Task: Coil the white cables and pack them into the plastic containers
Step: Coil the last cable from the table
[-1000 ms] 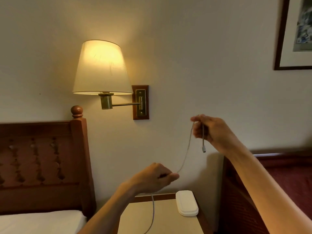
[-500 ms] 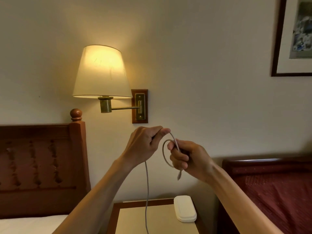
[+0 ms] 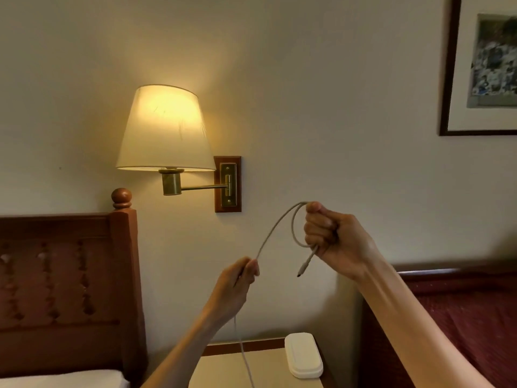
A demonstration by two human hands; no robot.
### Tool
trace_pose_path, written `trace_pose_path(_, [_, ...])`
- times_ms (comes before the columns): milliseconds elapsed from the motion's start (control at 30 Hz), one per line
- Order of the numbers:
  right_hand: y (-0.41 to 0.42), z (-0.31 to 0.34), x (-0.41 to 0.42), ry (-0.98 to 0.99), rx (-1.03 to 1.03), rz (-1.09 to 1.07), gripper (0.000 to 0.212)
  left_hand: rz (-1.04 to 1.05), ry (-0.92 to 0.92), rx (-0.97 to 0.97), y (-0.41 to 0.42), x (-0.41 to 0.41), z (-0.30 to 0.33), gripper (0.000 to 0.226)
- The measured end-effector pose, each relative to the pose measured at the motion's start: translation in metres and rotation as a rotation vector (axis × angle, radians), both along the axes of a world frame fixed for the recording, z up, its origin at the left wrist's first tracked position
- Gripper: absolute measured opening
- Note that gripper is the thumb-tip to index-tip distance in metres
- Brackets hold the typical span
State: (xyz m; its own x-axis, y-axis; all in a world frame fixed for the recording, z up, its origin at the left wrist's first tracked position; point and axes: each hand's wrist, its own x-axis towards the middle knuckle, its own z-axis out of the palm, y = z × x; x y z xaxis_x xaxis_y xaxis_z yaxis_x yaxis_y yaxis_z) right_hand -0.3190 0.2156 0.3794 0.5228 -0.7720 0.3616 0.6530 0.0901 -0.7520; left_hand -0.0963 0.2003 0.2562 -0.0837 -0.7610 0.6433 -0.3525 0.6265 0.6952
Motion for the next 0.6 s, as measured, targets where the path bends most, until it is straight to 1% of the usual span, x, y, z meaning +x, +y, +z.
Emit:
trace_pose_path(33, [-0.002, 0.003, -0.006, -0.017, 0.013, 0.002, 0.022, 0.017, 0.003, 0.061, 0.0, 0.0, -0.009, 0.037])
trace_pose_path(67, [-0.005, 0.005, -0.01, 0.0, 0.01, -0.018, 0.021, 0.037, -0.034, 0.102, 0.001, 0.0, -0.015, 0.035])
trace_pose_path(100, [-0.008, 0.005, -0.012, 0.049, -0.011, -0.06, 0.022, 0.043, -0.131, 0.118, 0.004, -0.003, -0.015, 0.034])
trace_pose_path(200, [-0.015, -0.007, -0.006, 0.285, -0.149, -0.204, 0.032, -0.045, -0.607, 0.101, 0.021, -0.02, 0.01, 0.031])
trace_pose_path(233, [-0.016, -0.012, 0.0, 0.379, -0.224, -0.262, 0.034, -0.071, -0.704, 0.042, 0.026, -0.026, 0.022, 0.029])
trace_pose_path(267, [-0.017, -0.018, 0.005, 0.481, -0.3, -0.331, 0.036, -0.068, -0.742, -0.049, 0.031, -0.03, 0.034, 0.026])
trace_pose_path(333, [-0.019, -0.03, 0.01, 0.675, -0.443, -0.452, 0.039, -0.001, -0.708, -0.253, 0.036, -0.034, 0.053, 0.019])
trace_pose_path(400, [-0.02, -0.039, 0.012, 0.813, -0.569, -0.505, 0.042, 0.094, -0.661, -0.406, 0.033, -0.031, 0.065, 0.021])
trace_pose_path(433, [-0.021, -0.042, 0.012, 0.853, -0.617, -0.51, 0.043, 0.144, -0.651, -0.449, 0.03, -0.029, 0.069, 0.024])
trace_pose_path(500, [-0.019, -0.047, 0.012, 0.878, -0.669, -0.507, 0.043, 0.225, -0.637, -0.496, 0.023, -0.025, 0.071, 0.027])
trace_pose_path(533, [-0.018, -0.05, 0.014, 0.862, -0.657, -0.483, 0.043, 0.251, -0.629, -0.515, 0.02, -0.024, 0.07, 0.027])
trace_pose_path(600, [-0.014, -0.053, 0.016, 0.792, -0.562, -0.375, 0.043, 0.275, -0.598, -0.552, 0.015, -0.021, 0.071, 0.029])
